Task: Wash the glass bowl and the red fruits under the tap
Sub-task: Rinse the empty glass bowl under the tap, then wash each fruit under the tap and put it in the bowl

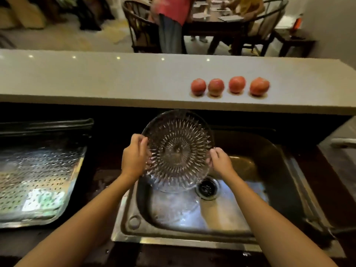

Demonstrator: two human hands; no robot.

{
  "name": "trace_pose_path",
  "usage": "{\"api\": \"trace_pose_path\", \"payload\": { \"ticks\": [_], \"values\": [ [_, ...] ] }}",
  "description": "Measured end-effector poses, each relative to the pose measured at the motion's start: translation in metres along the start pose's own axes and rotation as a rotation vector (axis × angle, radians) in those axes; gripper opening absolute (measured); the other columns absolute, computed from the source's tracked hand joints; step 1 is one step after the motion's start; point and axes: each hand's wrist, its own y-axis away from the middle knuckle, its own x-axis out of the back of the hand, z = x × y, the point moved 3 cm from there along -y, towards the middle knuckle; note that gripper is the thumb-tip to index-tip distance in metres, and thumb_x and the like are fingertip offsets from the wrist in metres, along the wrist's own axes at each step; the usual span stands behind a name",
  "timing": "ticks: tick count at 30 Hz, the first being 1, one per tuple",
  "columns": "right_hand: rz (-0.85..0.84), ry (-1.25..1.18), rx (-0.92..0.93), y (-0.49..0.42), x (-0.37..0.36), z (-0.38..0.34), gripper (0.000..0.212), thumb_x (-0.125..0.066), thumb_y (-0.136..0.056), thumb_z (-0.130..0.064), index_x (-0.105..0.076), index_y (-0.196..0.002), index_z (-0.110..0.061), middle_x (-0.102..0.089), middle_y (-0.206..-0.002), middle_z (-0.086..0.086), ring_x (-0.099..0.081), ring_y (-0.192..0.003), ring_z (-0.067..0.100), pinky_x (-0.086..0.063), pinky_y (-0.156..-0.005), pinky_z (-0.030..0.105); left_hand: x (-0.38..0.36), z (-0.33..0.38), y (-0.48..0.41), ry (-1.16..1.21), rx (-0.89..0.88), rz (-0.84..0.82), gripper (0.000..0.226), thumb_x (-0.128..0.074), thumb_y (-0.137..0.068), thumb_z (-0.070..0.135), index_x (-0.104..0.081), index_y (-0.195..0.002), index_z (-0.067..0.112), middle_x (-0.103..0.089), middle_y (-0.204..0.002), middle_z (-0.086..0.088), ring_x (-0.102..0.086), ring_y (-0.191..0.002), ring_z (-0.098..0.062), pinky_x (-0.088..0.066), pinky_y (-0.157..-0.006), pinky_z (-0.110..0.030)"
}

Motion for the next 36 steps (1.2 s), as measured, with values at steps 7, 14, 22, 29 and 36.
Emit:
{"api": "trace_pose_path", "payload": {
  "ticks": [7,14,22,29,36],
  "values": [
    [0.010,-0.041,0.009,0.012,-0.092,-0.018,0.024,-0.034,-0.097,-0.012,-0.049,-0.078,-0.013,-0.048,-0.073,0.005,-0.043,-0.067,0.017,-0.037,-0.060,0.031,0.051,-0.077,0.017,-0.017,0.335,-0.014,0.046,-0.044,-0.093,0.010,-0.035,-0.138,0.014,-0.060,-0.088,-0.003,-0.061,-0.066,-0.027,-0.052,-0.060,-0.042],
    [-0.006,0.017,-0.041,0.011,-0.156,-0.032,0.029,-0.031,-0.100,-0.011,-0.057,-0.096,0.001,-0.052,-0.082,0.011,-0.047,-0.076,0.021,-0.036,-0.066,0.026,0.075,-0.126,0.020,-0.140,0.555,-0.028,0.065,-0.052,-0.088,0.001,-0.022,-0.145,0.013,-0.031,-0.133,-0.017,-0.051,-0.091,-0.025,-0.047,-0.085,-0.034],
    [0.054,0.071,-0.020,0.011,-0.181,-0.023,0.029,-0.031,-0.101,-0.016,-0.053,-0.088,-0.003,-0.053,-0.081,0.012,-0.050,-0.076,0.021,-0.034,-0.066,0.028,0.074,-0.145,0.022,-0.514,0.426,-0.199,0.071,-0.050,-0.090,0.006,-0.011,-0.148,0.013,-0.026,-0.144,-0.023,-0.030,-0.128,-0.036,-0.033,-0.105,-0.043],
    [-0.019,0.045,-0.088,0.008,-0.177,-0.018,0.033,-0.031,-0.101,-0.022,-0.057,-0.095,-0.002,-0.056,-0.080,0.010,-0.051,-0.077,0.023,-0.041,-0.072,0.034,0.069,-0.144,0.026,-0.621,0.398,-0.285,0.069,-0.043,-0.090,-0.001,-0.007,-0.148,0.010,-0.005,-0.153,-0.024,-0.011,-0.138,-0.038,-0.019,-0.113,-0.046],
    [-0.152,0.184,-0.129,0.002,-0.140,-0.043,0.038,-0.038,-0.098,-0.031,-0.055,-0.112,-0.001,-0.064,-0.105,0.021,-0.059,-0.083,0.028,-0.043,-0.070,0.033,0.059,-0.081,0.011,-0.489,0.187,-0.415,0.053,-0.046,-0.093,0.020,-0.030,-0.142,0.008,-0.032,-0.149,-0.015,-0.029,-0.139,-0.029,-0.031,-0.111,-0.041]
  ]
}}
